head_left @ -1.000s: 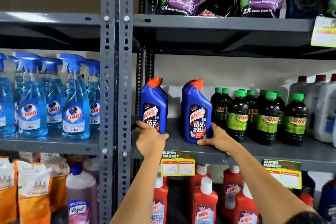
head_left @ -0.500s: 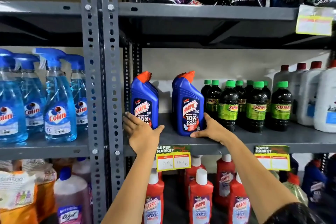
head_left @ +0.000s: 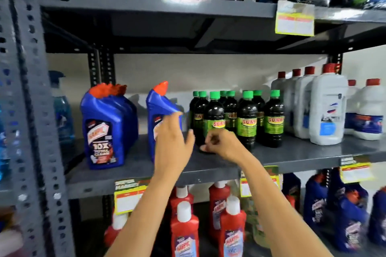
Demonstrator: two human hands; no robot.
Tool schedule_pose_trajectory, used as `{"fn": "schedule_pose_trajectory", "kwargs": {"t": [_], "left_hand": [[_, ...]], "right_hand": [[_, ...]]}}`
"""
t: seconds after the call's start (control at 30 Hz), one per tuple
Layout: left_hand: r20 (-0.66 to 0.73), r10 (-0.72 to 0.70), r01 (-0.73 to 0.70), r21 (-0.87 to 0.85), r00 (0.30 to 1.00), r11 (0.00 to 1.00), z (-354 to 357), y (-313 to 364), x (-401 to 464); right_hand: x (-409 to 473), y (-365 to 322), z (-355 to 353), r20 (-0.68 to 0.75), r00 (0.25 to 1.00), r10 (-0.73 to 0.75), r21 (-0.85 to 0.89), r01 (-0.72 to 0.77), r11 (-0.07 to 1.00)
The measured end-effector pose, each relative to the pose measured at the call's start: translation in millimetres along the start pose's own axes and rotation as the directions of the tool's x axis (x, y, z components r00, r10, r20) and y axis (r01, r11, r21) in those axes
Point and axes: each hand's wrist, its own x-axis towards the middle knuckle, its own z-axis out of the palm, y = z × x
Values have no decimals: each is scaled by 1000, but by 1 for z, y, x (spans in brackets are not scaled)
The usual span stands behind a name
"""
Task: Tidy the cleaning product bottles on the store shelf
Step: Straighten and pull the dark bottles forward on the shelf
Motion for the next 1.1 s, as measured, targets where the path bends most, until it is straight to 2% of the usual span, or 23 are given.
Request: {"fn": "schedule_pose_trajectory", "kwargs": {"t": [0.07, 0.13, 0.2, 0.27, 0.4, 0.47, 0.6, 0.7, 0.87, 1.1], "left_hand": [[256, -73, 108, -125, 964, 986, 42, 23, 6], [400, -216, 286, -125, 891, 950, 77, 38, 8], [427, -334, 409, -97, 841, 907, 102, 45, 10], [393, -438, 503, -77, 809, 861, 118, 50, 12], [356, -580, 643, -82, 732, 761, 130, 47, 18], [376, -601, 675, -99, 705, 731, 131, 42, 20], [401, -609, 708, -162, 684, 688, 130, 36, 20], [408, -629, 728, -148, 662, 670, 130, 42, 18], [359, -627, 680, -27, 691, 733, 129, 51, 14], [344, -641, 692, -38, 686, 721, 124, 49, 14]], "right_hand": [[-6, 22, -33, -164, 987, 4, -117, -23, 993], [-9, 45, -56, -253, 963, 92, -200, -145, 969], [-7, 68, -67, -252, 945, 209, -244, -271, 931], [-5, 87, -74, -207, 938, 280, -208, -321, 924], [8, 111, -84, -28, 959, 283, 71, -281, 957], [13, 116, -86, -1, 962, 274, 145, -271, 952], [16, 121, -84, -24, 971, 239, 137, -234, 963], [16, 121, -84, -36, 969, 245, 112, -240, 964], [16, 121, -82, 10, 972, 235, 45, -235, 971], [15, 115, -84, 19, 968, 250, 4, -250, 968]]}}
